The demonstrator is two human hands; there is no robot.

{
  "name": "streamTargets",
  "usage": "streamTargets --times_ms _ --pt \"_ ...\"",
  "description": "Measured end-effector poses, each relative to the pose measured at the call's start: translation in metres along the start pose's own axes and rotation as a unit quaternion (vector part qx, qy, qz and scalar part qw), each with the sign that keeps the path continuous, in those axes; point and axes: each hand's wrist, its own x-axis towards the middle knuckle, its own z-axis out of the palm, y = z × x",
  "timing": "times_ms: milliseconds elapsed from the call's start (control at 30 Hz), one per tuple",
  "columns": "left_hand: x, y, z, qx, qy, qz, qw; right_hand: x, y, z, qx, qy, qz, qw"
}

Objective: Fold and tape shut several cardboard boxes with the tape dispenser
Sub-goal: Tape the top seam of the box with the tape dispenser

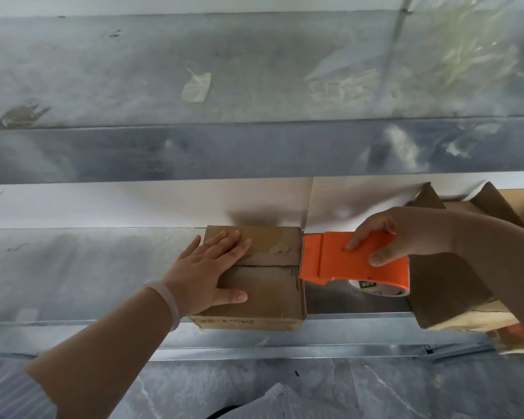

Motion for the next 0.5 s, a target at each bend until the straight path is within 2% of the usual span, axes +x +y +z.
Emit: streamTargets --times_ms 100,167,233,300,500 --pt "0.003 0.013 -0.016 0.067 -0.050 -0.020 0.996 -0.002 0.000 0.003 0.023 -0.003 0.017 1.000" --pt "0.010 0.029 -0.023 0.074 -0.004 -0.009 0.997 -0.001 0.000 0.004 0.013 0.006 0.018 1.000" --pt "0.020 0.050 -0.018 0.026 0.070 0.024 0.997 -0.002 -0.003 0.002 0.013 0.005 0.024 1.000" --pt "0.029 0.067 -0.002 -0.004 0.085 0.030 0.996 -0.001 -0.002 0.002 0.013 0.005 0.028 0.999" --pt "0.036 0.066 0.023 0.022 0.109 0.017 0.994 -0.007 0.002 0.008 0.000 -0.003 0.029 1.000"
